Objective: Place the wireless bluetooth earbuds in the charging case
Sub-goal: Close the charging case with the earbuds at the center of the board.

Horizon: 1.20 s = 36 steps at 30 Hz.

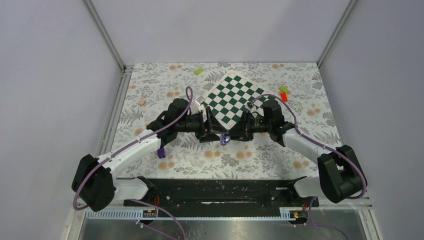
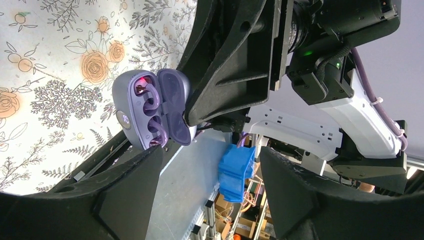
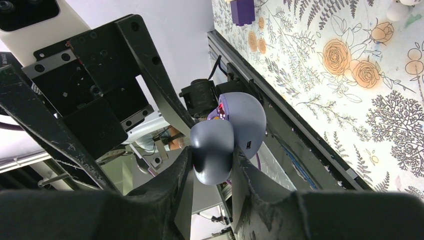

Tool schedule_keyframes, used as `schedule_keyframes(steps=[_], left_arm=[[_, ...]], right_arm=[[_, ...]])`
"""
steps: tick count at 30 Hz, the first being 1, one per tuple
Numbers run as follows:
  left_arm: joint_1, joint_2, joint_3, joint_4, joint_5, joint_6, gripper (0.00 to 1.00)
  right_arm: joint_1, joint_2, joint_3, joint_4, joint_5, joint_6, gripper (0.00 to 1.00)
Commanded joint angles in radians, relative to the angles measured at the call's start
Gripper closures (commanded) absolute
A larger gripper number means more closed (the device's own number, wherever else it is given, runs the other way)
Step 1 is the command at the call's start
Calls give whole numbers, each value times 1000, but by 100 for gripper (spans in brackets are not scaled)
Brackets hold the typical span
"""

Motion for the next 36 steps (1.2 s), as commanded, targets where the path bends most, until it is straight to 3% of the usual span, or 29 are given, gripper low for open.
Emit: schedule_keyframes(steps=[1,7,10,14,16,20,27,36], left_arm=[[3,-33,65,2,16,38,28],[56,-79,163,-149,-16,128,28],[109,-93,150,-192,-42,138,28],[157,-47,58,-222,-60,108,30],[146,-6,48,-244,-57,127,32],[86,50,66,-258,-49,158,32],[2,136,129,-280,-22,190,33],[-2,74,100,-142,34,155,32]], right_arm=[[0,-36,6,31,1,2,100],[0,-72,-8,-37,-5,-81,100],[1,-114,-50,30,-26,-60,100],[1,-176,-106,238,-52,47,100],[1,-202,-126,418,-58,128,100],[2,-229,-125,626,-40,237,100],[20,-181,-101,759,-17,305,100],[22,-19,-181,1061,-20,494,100]])
